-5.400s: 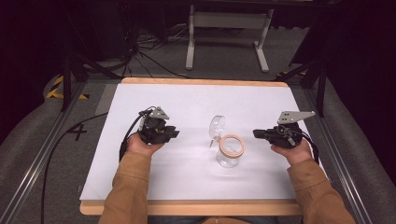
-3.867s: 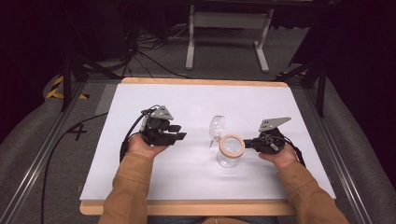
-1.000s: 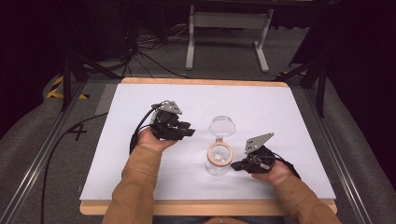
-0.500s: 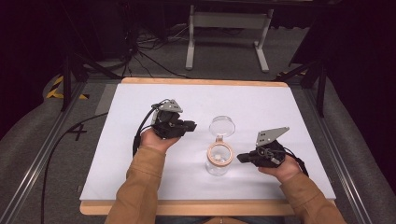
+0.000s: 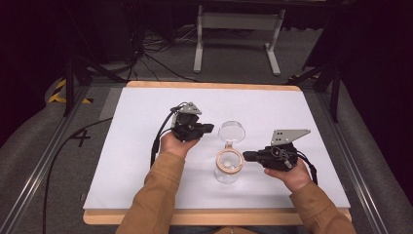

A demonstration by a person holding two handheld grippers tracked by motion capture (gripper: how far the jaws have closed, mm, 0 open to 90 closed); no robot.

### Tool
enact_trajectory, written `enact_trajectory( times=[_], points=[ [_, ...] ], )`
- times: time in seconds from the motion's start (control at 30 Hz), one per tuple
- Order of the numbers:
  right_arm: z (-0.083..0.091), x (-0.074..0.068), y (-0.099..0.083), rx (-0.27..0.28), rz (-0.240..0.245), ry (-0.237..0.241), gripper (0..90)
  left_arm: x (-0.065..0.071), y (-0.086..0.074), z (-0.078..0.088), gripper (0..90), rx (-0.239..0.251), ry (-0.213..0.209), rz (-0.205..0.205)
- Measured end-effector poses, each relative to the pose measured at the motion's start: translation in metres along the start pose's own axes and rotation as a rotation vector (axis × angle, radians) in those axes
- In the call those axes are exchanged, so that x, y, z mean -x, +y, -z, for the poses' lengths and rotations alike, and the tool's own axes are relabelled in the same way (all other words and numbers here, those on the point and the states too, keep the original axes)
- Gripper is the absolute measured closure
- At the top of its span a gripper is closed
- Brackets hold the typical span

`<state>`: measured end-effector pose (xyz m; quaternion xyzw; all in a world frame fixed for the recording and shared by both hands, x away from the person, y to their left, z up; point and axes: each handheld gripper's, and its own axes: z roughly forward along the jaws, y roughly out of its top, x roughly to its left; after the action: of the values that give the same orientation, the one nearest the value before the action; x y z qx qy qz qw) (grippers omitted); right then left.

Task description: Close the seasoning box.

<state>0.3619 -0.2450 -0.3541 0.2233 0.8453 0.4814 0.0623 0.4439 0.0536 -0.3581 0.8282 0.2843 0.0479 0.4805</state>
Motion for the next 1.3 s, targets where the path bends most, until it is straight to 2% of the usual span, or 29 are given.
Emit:
enact_trajectory(
  times=[0.13, 0.17, 0.2, 0.23, 0.27, 0.33, 0.43, 0.5, 0.63, 0.87, 1.0, 1.07, 1.2, 1.3],
  points=[
    [-0.002, 0.001, 0.004, 0.045, -0.020, -0.022, 89.3, 0.003, 0.001, -0.005, 88.9, 0.012, -0.006, -0.009],
    [-0.003, 0.001, 0.004, 0.057, -0.024, -0.025, 89.3, 0.004, 0.001, -0.006, 88.3, 0.005, -0.005, -0.017],
    [-0.003, 0.001, 0.005, 0.069, -0.021, -0.029, 89.3, 0.006, 0.002, -0.008, 87.4, -0.006, 0.009, -0.050],
    [-0.003, 0.001, 0.005, 0.069, -0.021, -0.029, 89.3, 0.006, 0.002, -0.008, 86.8, -0.006, 0.009, -0.050],
    [-0.002, 0.000, 0.006, 0.079, -0.023, -0.029, 89.2, 0.011, 0.002, -0.009, 86.7, -0.026, 0.026, -0.072],
    [-0.003, 0.000, 0.006, 0.087, -0.022, -0.028, 89.2, 0.013, 0.003, -0.009, 86.8, -0.030, 0.018, -0.076],
    [-0.003, 0.000, 0.006, 0.088, -0.021, -0.025, 89.2, 0.015, 0.004, -0.010, 86.9, -0.028, 0.013, -0.083],
    [-0.003, 0.000, 0.006, 0.089, -0.022, -0.021, 89.1, 0.016, 0.004, -0.009, 87.2, -0.031, 0.007, -0.111],
    [-0.003, 0.000, 0.006, 0.089, -0.022, -0.018, 89.1, 0.018, 0.004, -0.007, 87.1, -0.036, -0.003, -0.120],
    [-0.003, 0.000, 0.007, 0.083, -0.022, -0.005, 89.1, 0.021, 0.004, -0.001, 87.0, -0.069, -0.045, -0.173],
    [-0.004, -0.001, 0.007, 0.075, -0.015, 0.003, 89.1, 0.024, 0.004, 0.002, 86.5, -0.087, -0.073, -0.183],
    [-0.005, -0.002, 0.007, 0.071, -0.010, 0.010, 89.1, 0.025, 0.004, 0.003, 86.5, -0.102, -0.080, -0.202],
    [-0.005, -0.003, 0.007, 0.060, -0.014, 0.021, 89.1, 0.026, 0.005, 0.006, 86.1, -0.111, -0.082, -0.212],
    [-0.005, -0.005, 0.006, 0.045, -0.011, 0.028, 89.1, 0.024, 0.005, 0.011, 85.5, -0.109, -0.078, -0.197]
  ],
)
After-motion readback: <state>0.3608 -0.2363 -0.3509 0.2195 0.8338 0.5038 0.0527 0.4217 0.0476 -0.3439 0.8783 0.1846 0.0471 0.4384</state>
